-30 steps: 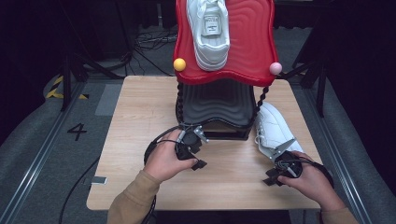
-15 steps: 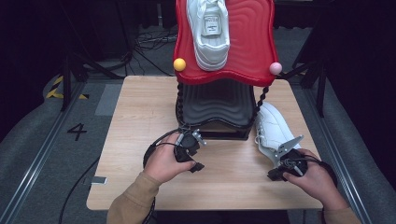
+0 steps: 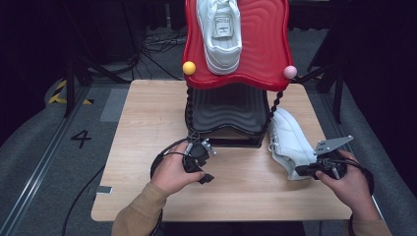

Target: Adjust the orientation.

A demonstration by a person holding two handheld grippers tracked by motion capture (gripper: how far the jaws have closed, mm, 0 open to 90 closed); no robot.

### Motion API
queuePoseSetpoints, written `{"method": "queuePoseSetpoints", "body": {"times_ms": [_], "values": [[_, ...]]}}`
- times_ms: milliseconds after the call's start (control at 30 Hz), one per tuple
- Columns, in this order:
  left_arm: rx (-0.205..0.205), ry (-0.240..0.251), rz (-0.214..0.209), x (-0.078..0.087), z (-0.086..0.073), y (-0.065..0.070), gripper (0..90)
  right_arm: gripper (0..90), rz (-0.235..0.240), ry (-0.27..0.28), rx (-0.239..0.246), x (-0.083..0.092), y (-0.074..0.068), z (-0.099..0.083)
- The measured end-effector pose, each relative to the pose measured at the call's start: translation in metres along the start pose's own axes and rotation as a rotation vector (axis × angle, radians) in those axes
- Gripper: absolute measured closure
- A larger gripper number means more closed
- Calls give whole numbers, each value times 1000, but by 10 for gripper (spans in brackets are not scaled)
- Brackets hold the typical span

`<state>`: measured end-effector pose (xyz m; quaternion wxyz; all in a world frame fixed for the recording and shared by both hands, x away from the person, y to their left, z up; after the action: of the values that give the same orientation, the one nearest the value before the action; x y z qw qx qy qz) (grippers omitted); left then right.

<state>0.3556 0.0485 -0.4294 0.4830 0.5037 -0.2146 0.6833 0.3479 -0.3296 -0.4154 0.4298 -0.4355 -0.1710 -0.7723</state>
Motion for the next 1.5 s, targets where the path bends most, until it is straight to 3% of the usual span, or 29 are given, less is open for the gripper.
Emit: {"method": "queuePoseSetpoints", "body": {"times_ms": [100, 233, 433, 533, 833, 1233, 1500], "values": [[1, -8, 1, 0, -2, 0, 392, 889, -18, 12, -19, 4, 5, -2], [14, -7, 2, 0, -7, 1, 390, 897, -76, 39, -77, 11, 21, -7], [38, -2, 6, 3, -17, 1, 381, 899, -133, 35, -147, 11, 37, -10], [49, -2, 7, 4, -21, 1, 379, 899, -154, 21, -147, 9, 42, -10], [54, -11, 7, 3, -23, 1, 374, 900, -140, -13, -142, -2, 44, -10], [44, -25, 2, -3, -19, 3, 373, 900, -155, 27, -185, 4, 51, -19], [41, -24, 3, -3, -18, 2, 372, 900, -220, 10, -183, 7, 49, -18]]}}
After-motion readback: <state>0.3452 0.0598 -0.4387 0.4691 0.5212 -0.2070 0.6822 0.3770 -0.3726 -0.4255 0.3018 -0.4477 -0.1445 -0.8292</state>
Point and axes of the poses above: each handheld gripper's, and its own axes: x roughly backward along the jaws, z roughly out of its top, y roughly to its right, the point moved 3 cm from there along -x, roughly forward along the jaws, and after that the axes turned 2 degrees about x, right-handed, at the moved point
